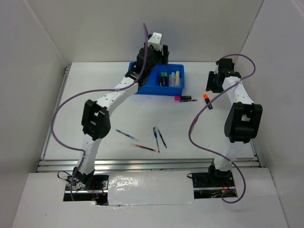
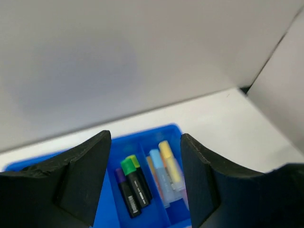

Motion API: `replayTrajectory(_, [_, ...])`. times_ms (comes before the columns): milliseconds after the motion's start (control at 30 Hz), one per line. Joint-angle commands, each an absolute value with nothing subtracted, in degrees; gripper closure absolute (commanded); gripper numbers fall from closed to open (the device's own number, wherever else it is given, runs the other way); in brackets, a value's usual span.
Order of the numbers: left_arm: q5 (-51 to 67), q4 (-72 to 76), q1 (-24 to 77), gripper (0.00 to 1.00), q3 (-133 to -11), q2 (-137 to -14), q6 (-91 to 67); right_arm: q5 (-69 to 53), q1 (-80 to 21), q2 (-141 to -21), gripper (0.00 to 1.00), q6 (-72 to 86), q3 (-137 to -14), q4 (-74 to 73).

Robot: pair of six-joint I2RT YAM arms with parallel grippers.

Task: Sort the stationery into containers
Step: Place the pen in the storage box, then pick up the pen from the center of the board.

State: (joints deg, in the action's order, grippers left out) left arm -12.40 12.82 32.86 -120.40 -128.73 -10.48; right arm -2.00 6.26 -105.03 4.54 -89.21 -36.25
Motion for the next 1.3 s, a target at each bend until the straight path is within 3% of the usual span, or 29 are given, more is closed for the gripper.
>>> replayTrajectory(0, [-8.5, 9.4, 31.1, 0.28, -117.0, -118.0, -11.3, 1.6, 5.1, -109.5, 0.52, 1.7, -93.9, -37.3])
replayTrajectory(300, [5.9, -5.9, 24.3, 0.17, -112.5, -109.9, -10.4, 2.5, 5.0, -117.4, 0.49, -1.7, -96.3, -37.4])
replayTrajectory(500, [19.6, -10.1, 19.0, 0.18, -107.9, -106.4, -12.3, 1.9, 5.4, -120.8, 0.48, -3.0, -97.8, -39.3])
replayTrajectory(1000, [23.6, -9.1, 15.9, 0.19, -101.8, -103.0, -14.7, 1.3, 6.9, -126.1, 0.53, -3.6, -100.0, -41.2])
replayTrajectory(1033, [24.0, -8.7, 15.9, 0.19, -101.5, -102.9, -14.8, 1.1, 6.9, -125.7, 0.54, -3.9, -99.7, -40.8])
replayTrajectory(1133, [24.3, -9.1, 15.8, 0.19, -101.3, -103.0, -14.7, 1.0, 6.9, -125.4, 0.71, -4.3, -99.1, -40.3])
replayTrajectory(1167, [24.2, -9.0, 15.8, 0.19, -101.2, -103.0, -14.5, 0.7, 6.8, -125.2, 0.83, -4.3, -99.1, -40.7])
replayTrajectory(1267, [24.1, -9.1, 15.5, 0.19, -100.9, -102.7, -14.4, 0.3, 5.9, -123.9, 0.96, -4.5, -99.7, -41.0])
